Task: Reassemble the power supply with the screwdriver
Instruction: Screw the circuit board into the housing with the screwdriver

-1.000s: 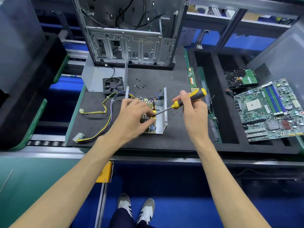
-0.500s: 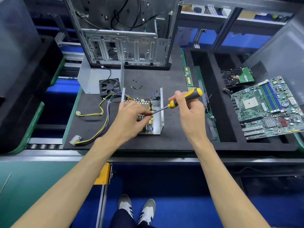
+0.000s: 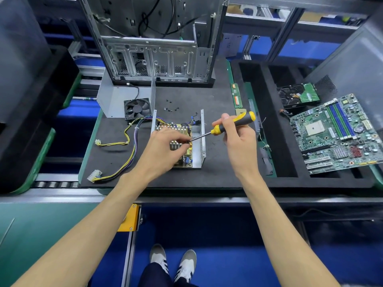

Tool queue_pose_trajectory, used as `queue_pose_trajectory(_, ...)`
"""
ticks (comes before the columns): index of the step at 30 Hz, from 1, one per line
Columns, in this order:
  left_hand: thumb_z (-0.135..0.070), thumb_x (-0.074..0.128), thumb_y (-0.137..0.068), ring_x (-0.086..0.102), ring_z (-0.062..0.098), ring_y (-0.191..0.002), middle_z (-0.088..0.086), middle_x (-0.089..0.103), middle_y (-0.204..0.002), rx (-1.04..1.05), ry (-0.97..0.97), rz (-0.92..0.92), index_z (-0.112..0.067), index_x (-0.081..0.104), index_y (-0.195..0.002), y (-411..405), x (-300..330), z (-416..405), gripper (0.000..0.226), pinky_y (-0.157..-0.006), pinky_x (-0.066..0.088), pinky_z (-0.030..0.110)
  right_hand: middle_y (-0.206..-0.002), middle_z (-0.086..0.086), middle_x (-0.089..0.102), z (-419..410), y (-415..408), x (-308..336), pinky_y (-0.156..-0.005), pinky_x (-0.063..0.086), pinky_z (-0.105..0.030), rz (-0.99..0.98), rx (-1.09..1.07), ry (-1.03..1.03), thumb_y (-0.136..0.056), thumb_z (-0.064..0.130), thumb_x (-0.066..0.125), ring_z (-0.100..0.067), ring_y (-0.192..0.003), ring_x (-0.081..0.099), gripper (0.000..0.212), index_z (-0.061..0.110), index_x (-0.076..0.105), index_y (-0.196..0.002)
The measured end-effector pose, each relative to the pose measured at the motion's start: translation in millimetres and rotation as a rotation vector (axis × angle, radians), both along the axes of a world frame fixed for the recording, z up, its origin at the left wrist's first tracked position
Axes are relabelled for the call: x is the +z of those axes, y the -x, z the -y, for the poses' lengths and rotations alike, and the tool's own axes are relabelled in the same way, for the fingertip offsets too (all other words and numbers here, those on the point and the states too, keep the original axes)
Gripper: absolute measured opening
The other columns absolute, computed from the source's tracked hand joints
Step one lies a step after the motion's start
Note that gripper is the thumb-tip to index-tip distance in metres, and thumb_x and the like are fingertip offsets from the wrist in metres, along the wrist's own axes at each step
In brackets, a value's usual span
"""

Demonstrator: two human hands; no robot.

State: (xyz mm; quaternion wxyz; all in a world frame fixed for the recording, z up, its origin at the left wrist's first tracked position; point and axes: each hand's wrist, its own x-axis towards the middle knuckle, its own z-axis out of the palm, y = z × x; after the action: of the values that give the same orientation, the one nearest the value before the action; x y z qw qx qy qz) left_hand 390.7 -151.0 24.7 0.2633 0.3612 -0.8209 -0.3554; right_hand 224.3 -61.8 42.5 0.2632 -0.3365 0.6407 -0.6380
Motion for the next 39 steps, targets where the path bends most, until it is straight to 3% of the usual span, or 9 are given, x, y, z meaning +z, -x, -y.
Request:
queue_pose_trajectory(7, -0.011, 0.075, -0.088, 0.060, 0.014, -0.100, -0.014, 0.071, -0.092, 0.000, -0.032, -0.002, -0.016, 0.080, -0.103, 0, 2, -2, 0.017, -0.103, 0.042, 0.051, -0.075, 0.000, 0.069, 0, 0, 1, -0.062, 0.038, -0.013, -0.014, -0.008, -0.029, -0.105, 0.029, 0.055, -0.002, -0.059, 0.049, 0.038, 0.003, 0.071, -0.084)
queue_pose_trajectory(12, -0.010, 0.075, -0.088, 0.060, 0.012, -0.099, -0.016, 0.070, -0.091, -0.006, -0.046, -0.006, -0.016, 0.080, -0.102, 1, 1, -1, 0.017, -0.102, 0.042, 0.050, -0.079, -0.011, 0.069, -1, -1, 2, -0.060, 0.038, -0.018, -0.035, -0.008, -0.053, -0.105, 0.032, 0.055, -0.004, -0.058, 0.046, 0.036, 0.008, 0.072, -0.083)
queue_pose_trajectory(17, -0.010, 0.075, -0.086, 0.063, 0.013, -0.102, -0.008, 0.074, -0.097, -0.034, -0.017, -0.001, -0.019, 0.078, -0.110, 2, -2, 1, 0.026, -0.105, 0.042, 0.048, -0.075, -0.002, 0.069, 0, 1, 3, -0.063, 0.040, -0.016, -0.046, -0.002, -0.054, -0.105, 0.031, 0.055, -0.002, -0.060, 0.049, 0.036, 0.007, 0.071, -0.082)
queue_pose_trajectory(20, -0.010, 0.075, -0.084, 0.060, 0.015, -0.113, -0.008, 0.072, -0.108, -0.046, 0.057, 0.058, -0.022, 0.073, -0.120, -2, -7, 5, 0.038, -0.108, 0.031, 0.036, -0.077, -0.003, 0.070, -1, 3, 1, -0.062, 0.041, -0.018, -0.081, 0.015, -0.064, -0.103, 0.034, 0.055, -0.018, -0.061, 0.051, 0.035, 0.013, 0.071, -0.081)
queue_pose_trajectory(22, -0.014, 0.074, -0.083, 0.055, 0.013, -0.119, -0.010, 0.068, -0.116, -0.057, 0.153, 0.172, -0.025, 0.071, -0.123, -7, -12, 10, 0.042, -0.103, 0.024, 0.030, -0.078, 0.005, 0.071, -2, 4, -2, -0.066, 0.045, -0.017, -0.135, 0.036, -0.081, -0.102, 0.038, 0.056, -0.023, -0.070, 0.060, 0.033, 0.016, 0.071, -0.082)
queue_pose_trajectory(25, -0.020, 0.075, -0.084, 0.054, 0.014, -0.121, -0.008, 0.066, -0.121, -0.100, 0.248, 0.305, -0.024, 0.071, -0.122, -12, -19, 13, 0.038, -0.106, 0.023, 0.034, -0.079, -0.006, 0.069, -2, 3, -9, -0.066, 0.047, -0.026, -0.262, 0.114, -0.140, -0.097, 0.046, 0.057, -0.024, -0.073, 0.060, 0.032, 0.021, 0.068, -0.082)
queue_pose_trajectory(28, -0.016, 0.073, -0.085, 0.055, 0.015, -0.119, -0.007, 0.067, -0.120, -0.093, 0.261, 0.299, -0.023, 0.072, -0.120, -11, -23, 14, 0.036, -0.105, 0.024, 0.035, -0.079, -0.014, 0.061, -2, -3, -18, -0.070, 0.047, -0.031, -0.485, 0.213, -0.193, -0.093, 0.055, 0.052, -0.021, -0.080, 0.055, 0.043, 0.015, 0.066, -0.082)
queue_pose_trajectory(31, -0.012, 0.072, -0.084, 0.055, 0.015, -0.117, -0.007, 0.068, -0.119, -0.081, 0.259, 0.281, -0.022, 0.073, -0.119, -11, -25, 14, 0.036, -0.104, 0.025, 0.036, -0.072, -0.006, 0.051, -1, -8, -23, -0.068, 0.046, -0.031, -0.644, 0.275, -0.233, -0.091, 0.058, 0.047, -0.015, -0.080, 0.048, 0.051, 0.011, 0.065, -0.083)
queue_pose_trajectory(39, -0.012, 0.070, -0.084, 0.054, 0.013, -0.115, -0.008, 0.068, -0.118, -0.076, 0.267, 0.274, -0.022, 0.073, -0.119, -12, -27, 14, 0.036, -0.105, 0.026, 0.036, -0.067, 0.011, 0.037, 4, -10, -32, -0.063, 0.051, -0.040, -0.760, 0.313, -0.264, -0.094, 0.049, 0.053, -0.010, -0.078, 0.039, 0.040, 0.013, 0.064, -0.080)
